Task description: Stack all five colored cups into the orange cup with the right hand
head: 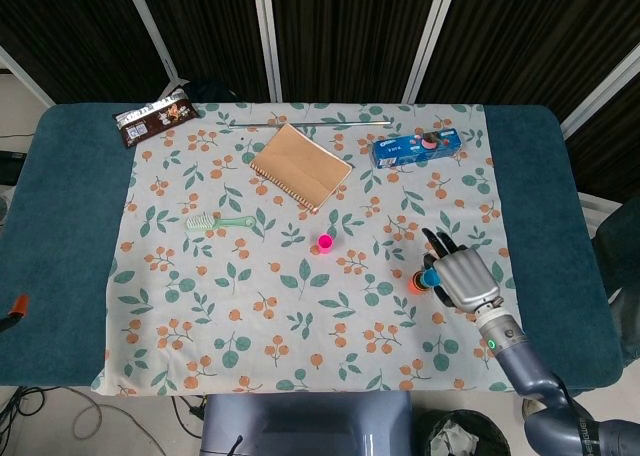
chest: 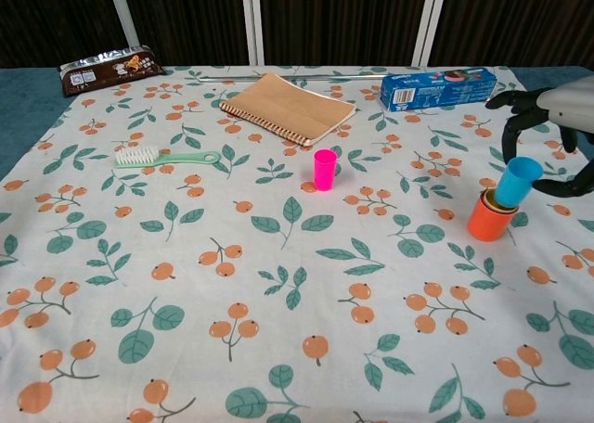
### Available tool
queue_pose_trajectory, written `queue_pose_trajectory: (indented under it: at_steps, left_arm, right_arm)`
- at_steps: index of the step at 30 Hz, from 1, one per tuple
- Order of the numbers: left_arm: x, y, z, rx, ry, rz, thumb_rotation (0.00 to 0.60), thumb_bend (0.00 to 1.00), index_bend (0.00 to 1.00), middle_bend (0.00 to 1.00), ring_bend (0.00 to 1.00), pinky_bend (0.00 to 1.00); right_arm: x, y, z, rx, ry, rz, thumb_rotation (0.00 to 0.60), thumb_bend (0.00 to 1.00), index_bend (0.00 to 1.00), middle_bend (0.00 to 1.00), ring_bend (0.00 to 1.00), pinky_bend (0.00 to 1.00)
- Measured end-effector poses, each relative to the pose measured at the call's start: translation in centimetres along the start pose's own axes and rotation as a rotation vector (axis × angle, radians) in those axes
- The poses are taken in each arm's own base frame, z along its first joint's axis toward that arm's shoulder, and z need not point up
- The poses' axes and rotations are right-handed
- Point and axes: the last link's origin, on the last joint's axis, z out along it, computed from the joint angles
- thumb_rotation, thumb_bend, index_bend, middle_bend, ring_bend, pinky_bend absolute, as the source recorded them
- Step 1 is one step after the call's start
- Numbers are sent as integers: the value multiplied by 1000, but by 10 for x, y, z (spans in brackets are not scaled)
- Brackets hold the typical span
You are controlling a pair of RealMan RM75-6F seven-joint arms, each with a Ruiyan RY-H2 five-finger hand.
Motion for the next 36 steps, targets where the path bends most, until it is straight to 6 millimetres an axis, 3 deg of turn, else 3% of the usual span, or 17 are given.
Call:
queue_pose_trajectory:
  at_steps: [3,5,7,9,10,13,24,36]
  left_arm:
    - [0,0,0,1,0,0,600,272,101,0,0,297]
    - [0,0,0,1,0,0,600,272,101,0,0,298]
    - [0,0,0,0,0,0,600,272,101,0,0,297]
    - [0,0,0,1,0,0,600,272,101,0,0,297]
    - [0,0,0,1,0,-1,600,272,101,0,0,297]
    - [0,0,0,1,0,-1,600,272,101,0,0,297]
    - [0,0,0,1,0,-6,600,272,101,0,0,297]
    - [-1,2,-1,-6,-4,-6,600,272,101,0,0,298]
  right_arm:
    - [-2,-1,0,2,-5,-2,600,463,462,0,118,548]
    - [-3,-1,0,3,-8,-2,600,463,388,0,118,575]
    - [-4,-2,1,3,-7,-4,600,463,258,0,116,443]
    - [-5,-2,1,-1,-5,-5,600,448,151,0,94,198]
    - [-5,-2,2,-3,-5,-5,600,427,118,0,73,140]
    - [-5,-4,4,-8,0,-4,600,391,77,0,40,96]
    - [6,-7,9,-19,32,2,600,392,68,0,32,91]
    - [46,-33,37,21,65,59,600,391,140,0,33,90]
